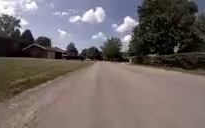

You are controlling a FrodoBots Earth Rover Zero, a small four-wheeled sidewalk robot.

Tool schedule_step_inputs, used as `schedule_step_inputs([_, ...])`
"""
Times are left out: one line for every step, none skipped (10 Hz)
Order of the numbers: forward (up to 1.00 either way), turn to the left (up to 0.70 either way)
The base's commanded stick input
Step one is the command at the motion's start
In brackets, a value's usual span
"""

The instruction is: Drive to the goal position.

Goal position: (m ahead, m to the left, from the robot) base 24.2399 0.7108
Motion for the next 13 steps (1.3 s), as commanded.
schedule_step_inputs([1.0,0.02])
schedule_step_inputs([1.0,0.02])
schedule_step_inputs([1.0,0.02])
schedule_step_inputs([1.0,0.02])
schedule_step_inputs([1.0,0.02])
schedule_step_inputs([1.0,0.02])
schedule_step_inputs([1.0,0.02])
schedule_step_inputs([1.0,0.02])
schedule_step_inputs([1.0,0.02])
schedule_step_inputs([1.0,0.0])
schedule_step_inputs([1.0,0.01])
schedule_step_inputs([1.0,0.01])
schedule_step_inputs([1.0,0.01])
